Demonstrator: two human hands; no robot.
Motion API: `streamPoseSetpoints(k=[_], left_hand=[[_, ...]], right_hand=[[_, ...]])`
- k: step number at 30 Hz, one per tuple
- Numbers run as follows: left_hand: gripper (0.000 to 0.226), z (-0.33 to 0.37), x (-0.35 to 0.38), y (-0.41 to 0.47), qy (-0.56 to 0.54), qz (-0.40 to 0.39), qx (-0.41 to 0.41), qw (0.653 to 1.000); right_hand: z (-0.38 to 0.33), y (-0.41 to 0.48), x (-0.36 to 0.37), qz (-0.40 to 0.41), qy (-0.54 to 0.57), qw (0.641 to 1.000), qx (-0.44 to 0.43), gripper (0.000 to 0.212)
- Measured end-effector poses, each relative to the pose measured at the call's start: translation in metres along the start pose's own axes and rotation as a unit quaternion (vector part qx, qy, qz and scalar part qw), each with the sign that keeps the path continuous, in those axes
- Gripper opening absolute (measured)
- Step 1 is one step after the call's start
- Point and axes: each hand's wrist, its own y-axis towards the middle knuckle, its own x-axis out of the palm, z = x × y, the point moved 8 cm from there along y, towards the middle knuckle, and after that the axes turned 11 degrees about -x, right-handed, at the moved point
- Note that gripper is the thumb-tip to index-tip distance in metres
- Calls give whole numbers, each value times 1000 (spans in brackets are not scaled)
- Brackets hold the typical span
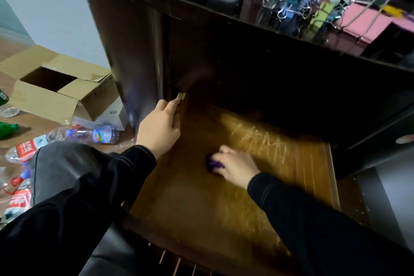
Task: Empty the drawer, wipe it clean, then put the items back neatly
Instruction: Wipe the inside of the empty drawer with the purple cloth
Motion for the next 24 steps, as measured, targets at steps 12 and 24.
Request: streamPoseSetpoints(k=[12,24], left_hand=[[49,2,-3,0,-19,-17,-9,1000],[49,-1,-2,1,-22,-16,-20,999]], right_hand=[[45,20,-10,31,-19,993,109,34],[91,48,-18,68,-32,979,192,32]])
